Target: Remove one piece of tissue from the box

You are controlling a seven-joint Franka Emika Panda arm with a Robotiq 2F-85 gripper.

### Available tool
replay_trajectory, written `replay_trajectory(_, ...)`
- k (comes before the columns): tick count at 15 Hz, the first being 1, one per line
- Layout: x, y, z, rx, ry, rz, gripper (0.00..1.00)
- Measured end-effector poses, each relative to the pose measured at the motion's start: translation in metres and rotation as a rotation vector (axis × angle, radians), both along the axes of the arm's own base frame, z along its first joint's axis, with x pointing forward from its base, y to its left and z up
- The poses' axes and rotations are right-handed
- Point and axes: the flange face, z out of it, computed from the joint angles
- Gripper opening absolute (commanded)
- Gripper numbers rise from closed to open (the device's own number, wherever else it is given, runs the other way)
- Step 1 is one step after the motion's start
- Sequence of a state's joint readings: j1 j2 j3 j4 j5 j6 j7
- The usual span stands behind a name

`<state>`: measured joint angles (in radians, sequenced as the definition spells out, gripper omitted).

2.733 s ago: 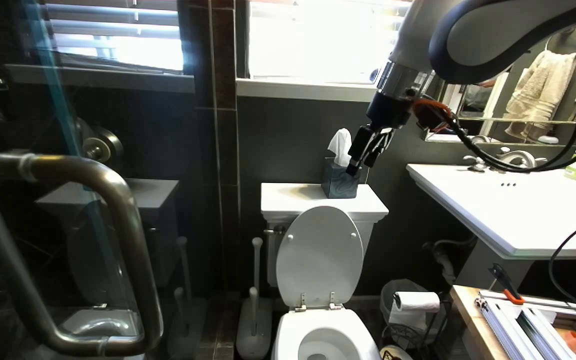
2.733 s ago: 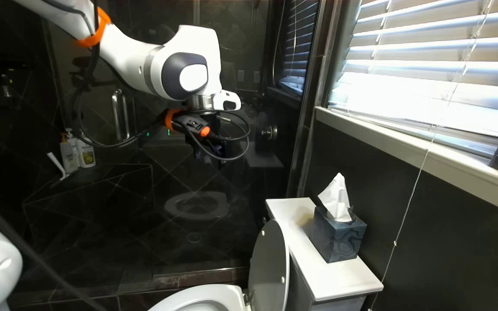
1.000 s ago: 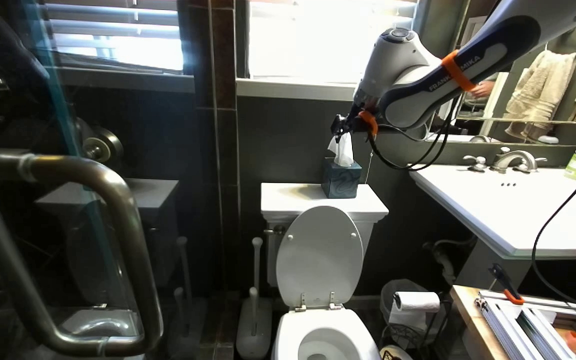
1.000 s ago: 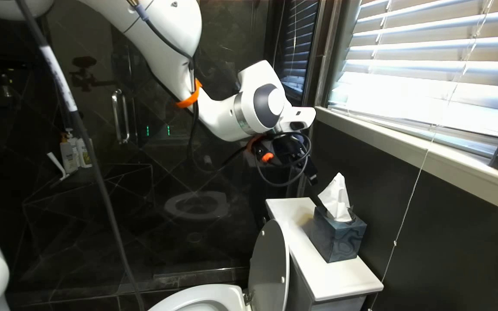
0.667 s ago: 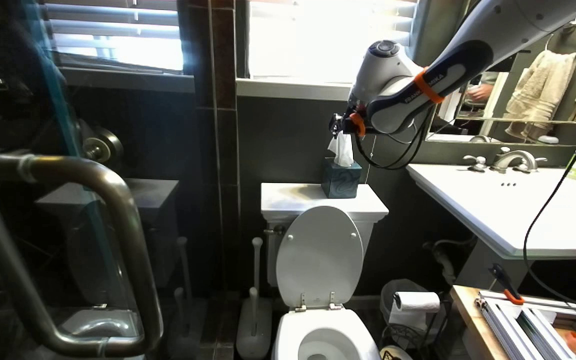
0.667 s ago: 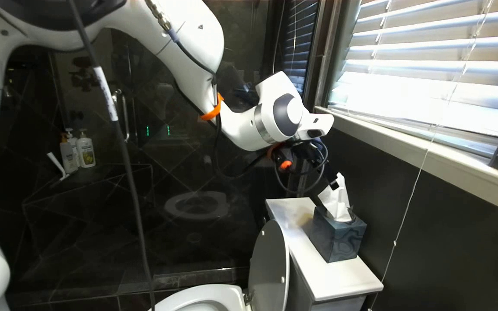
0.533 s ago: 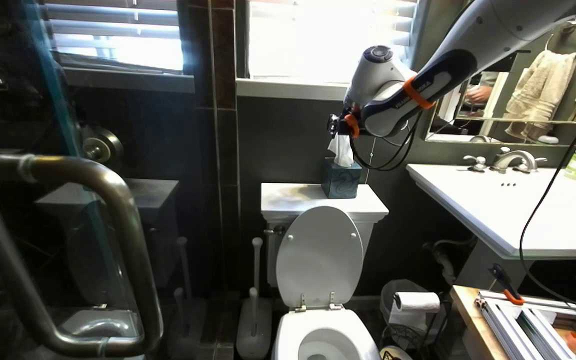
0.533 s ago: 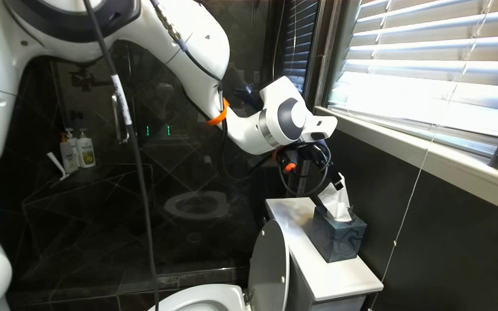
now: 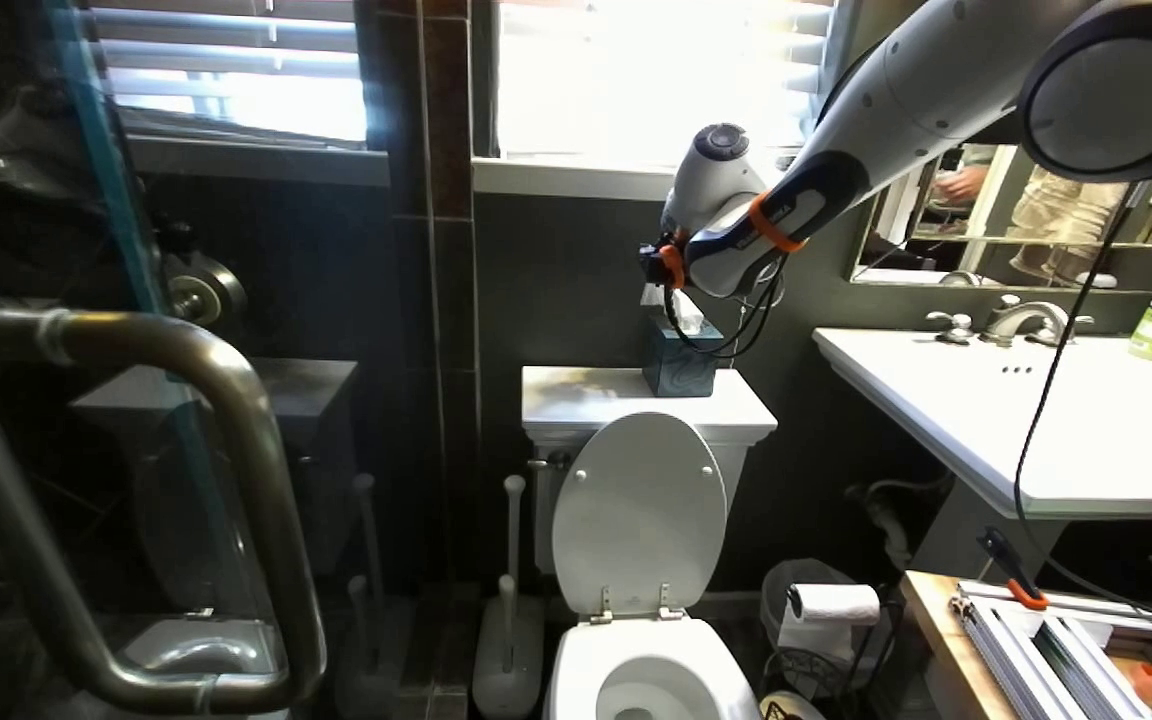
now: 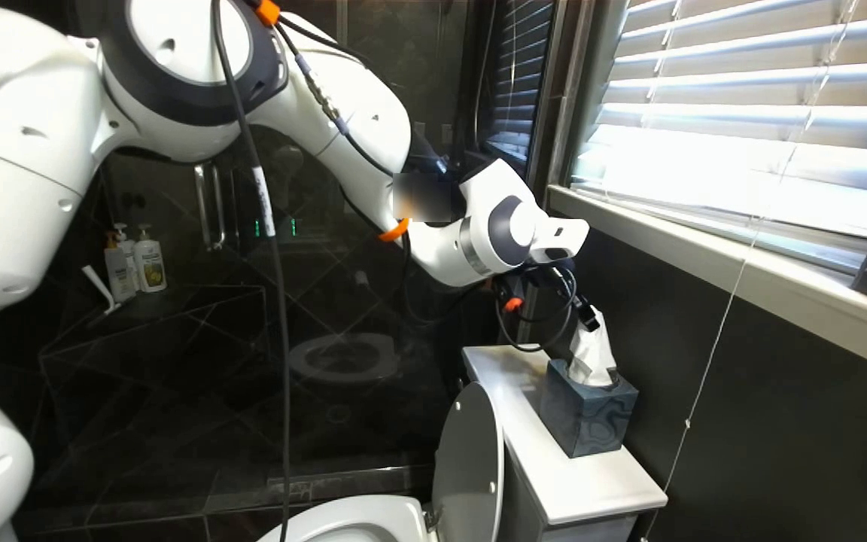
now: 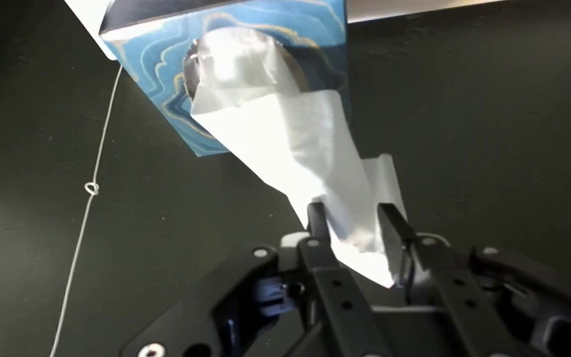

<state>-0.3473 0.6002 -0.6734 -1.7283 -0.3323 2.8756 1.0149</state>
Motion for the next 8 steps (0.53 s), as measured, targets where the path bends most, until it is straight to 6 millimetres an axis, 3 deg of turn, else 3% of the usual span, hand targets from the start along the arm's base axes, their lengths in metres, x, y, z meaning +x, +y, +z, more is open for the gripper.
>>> replay_trajectory(3,0.000,-0.007,0.006,-0.019,-0.011,-0.023,0.00)
replay_trajectory(8,-0.012,-0.020,0.039,-0.064,-0.061,-0.073,0.00)
